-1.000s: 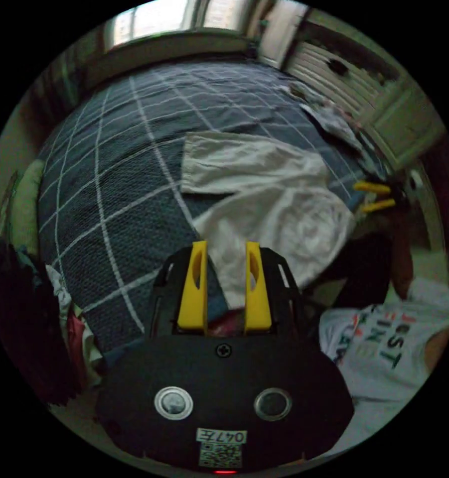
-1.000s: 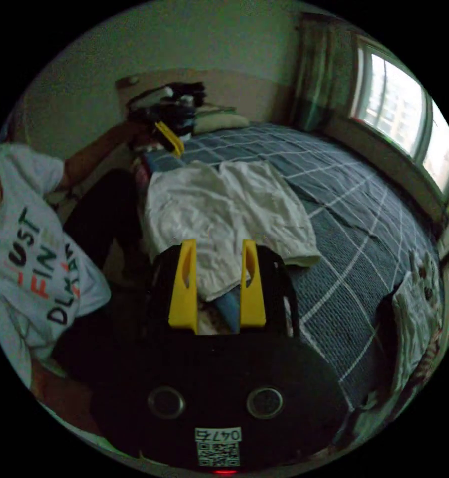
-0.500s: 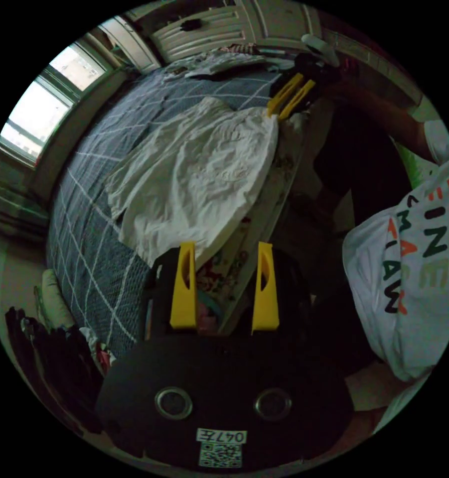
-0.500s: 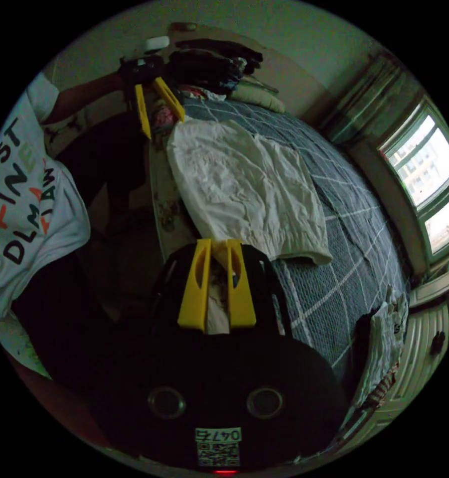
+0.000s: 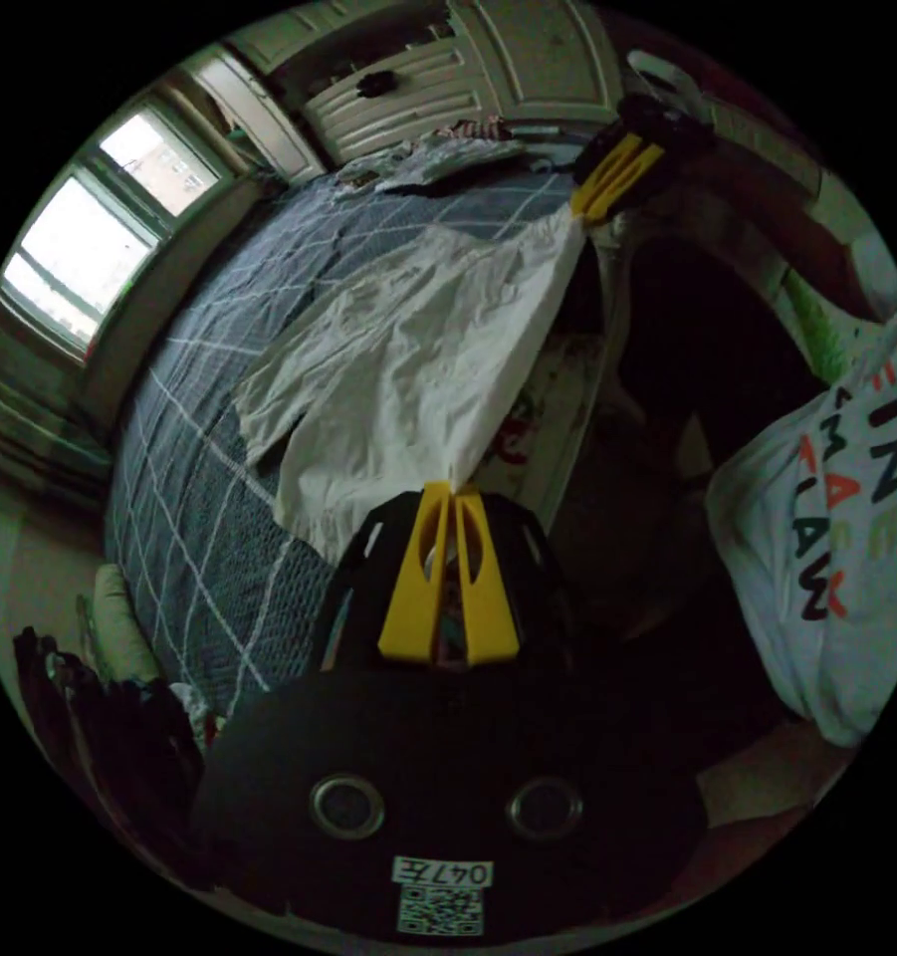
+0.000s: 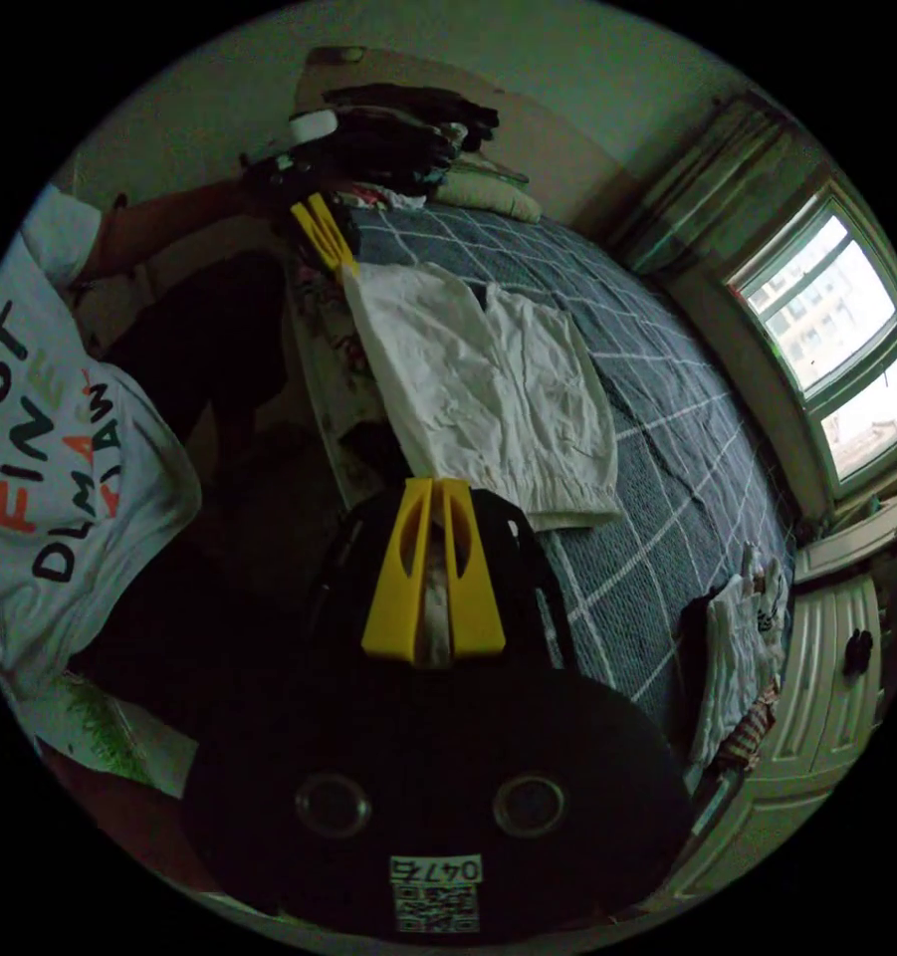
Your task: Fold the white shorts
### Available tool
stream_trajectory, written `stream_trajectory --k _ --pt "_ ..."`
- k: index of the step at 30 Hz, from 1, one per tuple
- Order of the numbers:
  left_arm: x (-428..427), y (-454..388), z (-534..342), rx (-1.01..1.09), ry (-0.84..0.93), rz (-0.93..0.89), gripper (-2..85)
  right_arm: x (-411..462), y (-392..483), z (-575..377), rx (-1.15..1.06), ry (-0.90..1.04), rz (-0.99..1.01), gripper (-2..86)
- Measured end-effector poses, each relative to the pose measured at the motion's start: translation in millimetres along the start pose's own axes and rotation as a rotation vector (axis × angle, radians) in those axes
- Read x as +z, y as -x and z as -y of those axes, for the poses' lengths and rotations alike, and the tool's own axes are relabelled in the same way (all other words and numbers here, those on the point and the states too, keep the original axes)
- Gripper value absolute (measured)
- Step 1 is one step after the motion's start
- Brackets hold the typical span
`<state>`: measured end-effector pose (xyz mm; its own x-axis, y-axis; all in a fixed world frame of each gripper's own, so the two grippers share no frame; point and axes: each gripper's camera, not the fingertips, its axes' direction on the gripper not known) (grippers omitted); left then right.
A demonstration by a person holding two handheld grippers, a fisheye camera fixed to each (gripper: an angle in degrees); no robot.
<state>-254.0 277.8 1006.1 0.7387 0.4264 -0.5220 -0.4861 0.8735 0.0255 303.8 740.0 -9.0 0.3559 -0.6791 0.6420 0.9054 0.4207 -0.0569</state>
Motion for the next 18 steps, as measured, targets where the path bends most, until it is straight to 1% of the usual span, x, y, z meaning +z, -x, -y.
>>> stream_trajectory --k 2,5,8,10,13,15,17,18 --pt "-12.1 -3.1 0.9 -0.015 -0.009 0.015 -0.7 -8.5 5.8 -5.2 -0.019 -0.012 0.035 0.6" --pt "-28.8 -13.2 4.7 -0.021 0.01 0.058 -0.8 -10.0 13.0 -18.6 -0.028 -0.044 0.15 0.2" --pt "-34.6 -9.7 19.3 -0.043 0.022 0.098 -0.8 -2.7 0.7 -30.5 -0.018 -0.068 0.226 0.2" --pt "-32.8 9.5 43.3 -0.066 0.024 0.153 -0.8 -4.8 -23.9 -37.3 0.027 -0.107 0.232 0.1" --pt "-21.1 47.0 86.7 -0.069 0.033 0.153 -0.8 -9.8 -81.6 -51.9 0.141 -0.17 0.194 0.2" --pt "-9.0 71.7 116.7 -0.051 0.031 0.143 -0.8 -1.4 -131.9 -63.8 0.229 -0.16 0.152 0.1" --pt "8.7 97.6 148.8 -0.041 0.062 0.118 -0.8 13.3 -167.8 -71.7 0.286 -0.131 0.142 0.1" --pt "23.9 113.4 170.5 -0.025 0.104 0.106 -0.8 25.7 -189.2 -77.1 0.317 -0.11 0.144 0.1"
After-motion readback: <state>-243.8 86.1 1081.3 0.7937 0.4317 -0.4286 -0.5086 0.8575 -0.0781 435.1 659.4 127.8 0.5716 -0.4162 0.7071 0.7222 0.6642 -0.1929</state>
